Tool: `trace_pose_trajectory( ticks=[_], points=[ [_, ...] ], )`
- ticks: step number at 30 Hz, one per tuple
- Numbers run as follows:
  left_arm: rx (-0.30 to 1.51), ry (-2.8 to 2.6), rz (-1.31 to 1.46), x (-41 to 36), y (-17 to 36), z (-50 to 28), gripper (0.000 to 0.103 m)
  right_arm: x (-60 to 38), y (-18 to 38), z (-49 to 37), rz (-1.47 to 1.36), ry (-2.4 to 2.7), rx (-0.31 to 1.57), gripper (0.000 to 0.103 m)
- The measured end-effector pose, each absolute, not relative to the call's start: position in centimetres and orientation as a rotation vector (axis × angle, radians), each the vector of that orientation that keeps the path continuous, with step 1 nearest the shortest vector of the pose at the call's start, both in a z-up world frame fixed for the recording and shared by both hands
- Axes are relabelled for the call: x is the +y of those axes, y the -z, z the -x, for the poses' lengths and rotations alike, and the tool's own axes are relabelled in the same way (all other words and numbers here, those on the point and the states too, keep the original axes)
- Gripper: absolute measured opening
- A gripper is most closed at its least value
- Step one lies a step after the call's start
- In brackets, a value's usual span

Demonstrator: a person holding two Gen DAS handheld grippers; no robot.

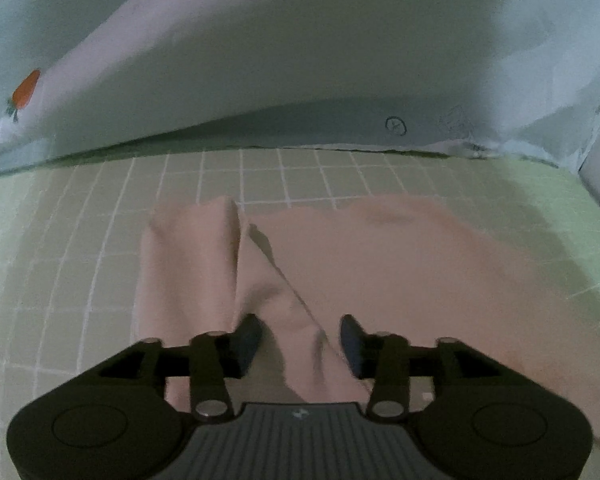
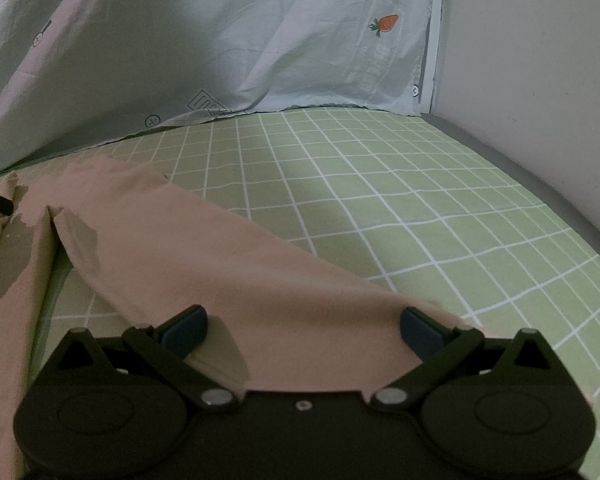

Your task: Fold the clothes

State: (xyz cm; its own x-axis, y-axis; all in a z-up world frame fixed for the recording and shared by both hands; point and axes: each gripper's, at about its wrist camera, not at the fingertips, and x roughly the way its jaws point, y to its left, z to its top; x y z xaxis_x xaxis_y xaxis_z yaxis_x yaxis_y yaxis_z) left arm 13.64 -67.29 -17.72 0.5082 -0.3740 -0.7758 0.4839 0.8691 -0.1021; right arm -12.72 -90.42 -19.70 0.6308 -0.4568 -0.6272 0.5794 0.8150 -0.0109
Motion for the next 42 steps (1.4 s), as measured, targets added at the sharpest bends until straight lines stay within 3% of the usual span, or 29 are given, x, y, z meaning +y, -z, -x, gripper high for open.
trace_pose_trajectory(
  ticks=[2,5,15,29,42],
  points=[
    [0.891,0.505,-0.112,-66.7,16.8,-13.1,0.067,-90.4,19.7,12.7,-0.195,0.599,0.659,0.103],
    [0.85,0.497,-0.101,-65.4,14.8,-10.9,0.069,-90.5,19.7,12.8,-0.197,0.596,0.66,0.103],
    [0.781,0.491,-0.059,-59.2,10.6,0.7,0.098,-89.3,17.3,14.0,-0.13,0.626,0.653,0.103],
    [0.716,0.37,-0.042,-54.4,9.2,9.1,0.099,-92.6,18.6,21.3,-0.347,0.849,0.69,0.103],
    [0.758,0.229,0.014,-48.3,8.7,15.7,0.099,-92.1,19.1,20.6,-0.354,0.899,0.703,0.1]
  ],
)
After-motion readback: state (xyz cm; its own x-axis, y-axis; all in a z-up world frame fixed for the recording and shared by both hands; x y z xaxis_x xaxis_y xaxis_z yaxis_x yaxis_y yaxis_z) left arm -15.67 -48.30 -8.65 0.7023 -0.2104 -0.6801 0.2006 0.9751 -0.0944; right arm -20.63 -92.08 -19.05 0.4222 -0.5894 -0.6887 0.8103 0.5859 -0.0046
